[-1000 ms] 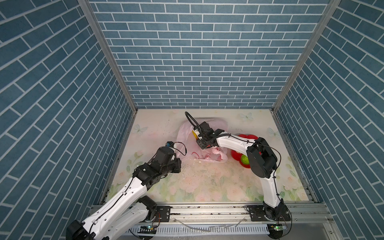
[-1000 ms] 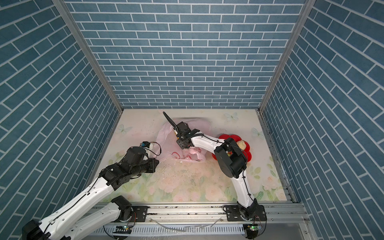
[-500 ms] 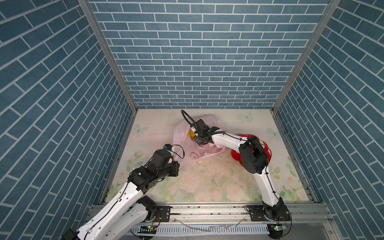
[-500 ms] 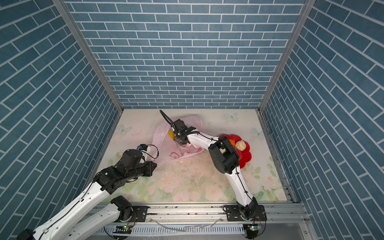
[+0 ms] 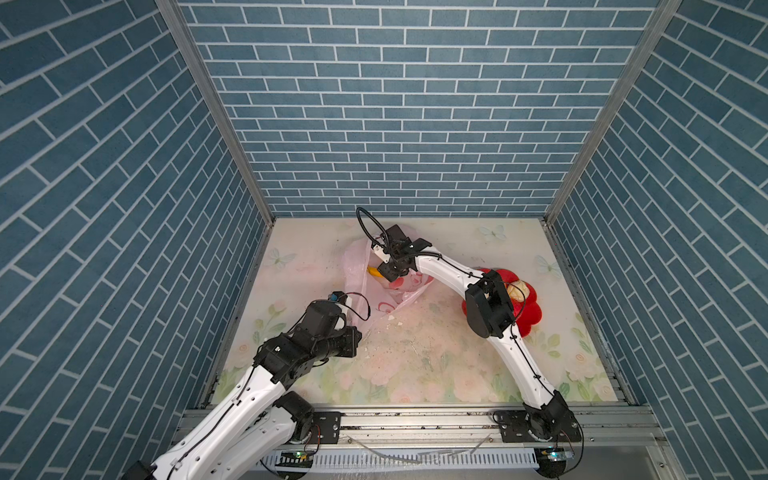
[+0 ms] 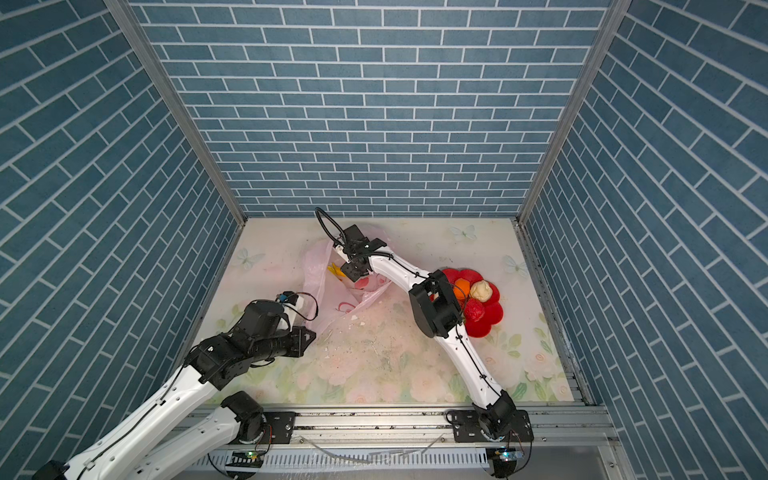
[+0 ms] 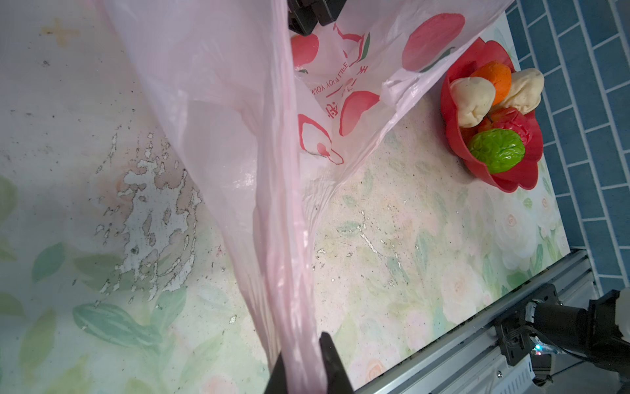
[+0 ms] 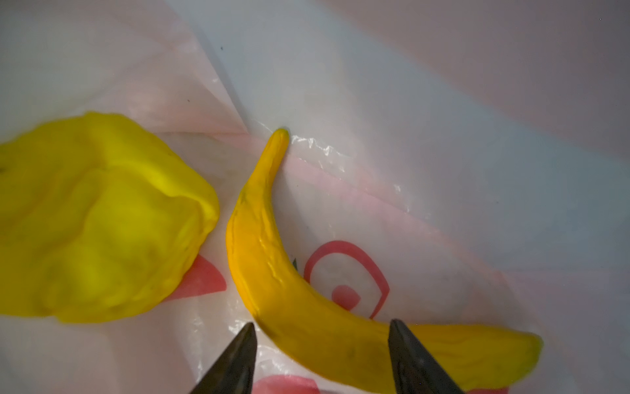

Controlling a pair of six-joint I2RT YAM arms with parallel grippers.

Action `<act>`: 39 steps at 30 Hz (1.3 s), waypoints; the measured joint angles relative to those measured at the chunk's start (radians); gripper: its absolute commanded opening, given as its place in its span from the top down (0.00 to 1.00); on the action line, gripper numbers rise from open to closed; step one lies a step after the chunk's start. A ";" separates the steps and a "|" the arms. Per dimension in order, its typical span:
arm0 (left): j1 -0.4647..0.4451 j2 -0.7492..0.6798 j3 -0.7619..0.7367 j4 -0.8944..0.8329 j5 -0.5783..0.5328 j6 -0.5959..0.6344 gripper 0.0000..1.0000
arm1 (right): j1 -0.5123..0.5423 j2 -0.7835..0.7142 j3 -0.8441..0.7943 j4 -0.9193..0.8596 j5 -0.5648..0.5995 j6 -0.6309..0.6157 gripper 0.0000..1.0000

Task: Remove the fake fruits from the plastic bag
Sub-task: 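Close the right gripper on the yellow banana inside the bag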

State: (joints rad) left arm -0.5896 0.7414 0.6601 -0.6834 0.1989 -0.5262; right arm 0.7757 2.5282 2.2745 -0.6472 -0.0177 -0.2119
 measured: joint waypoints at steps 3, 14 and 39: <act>0.000 0.000 0.000 -0.001 0.010 0.001 0.85 | -0.005 0.020 0.034 -0.028 -0.017 -0.010 0.37; 0.000 0.002 0.004 -0.007 0.008 0.001 0.85 | -0.019 0.032 0.076 -0.104 -0.055 -0.031 0.40; 0.003 0.165 0.194 0.036 -0.024 0.055 0.85 | -0.016 0.030 0.090 -0.225 -0.129 -0.039 0.83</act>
State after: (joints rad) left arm -0.5865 0.9066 0.8539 -0.6472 0.1749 -0.4713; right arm 0.7593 2.5584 2.3650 -0.8722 -0.1463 -0.2512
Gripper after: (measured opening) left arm 0.150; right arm 0.237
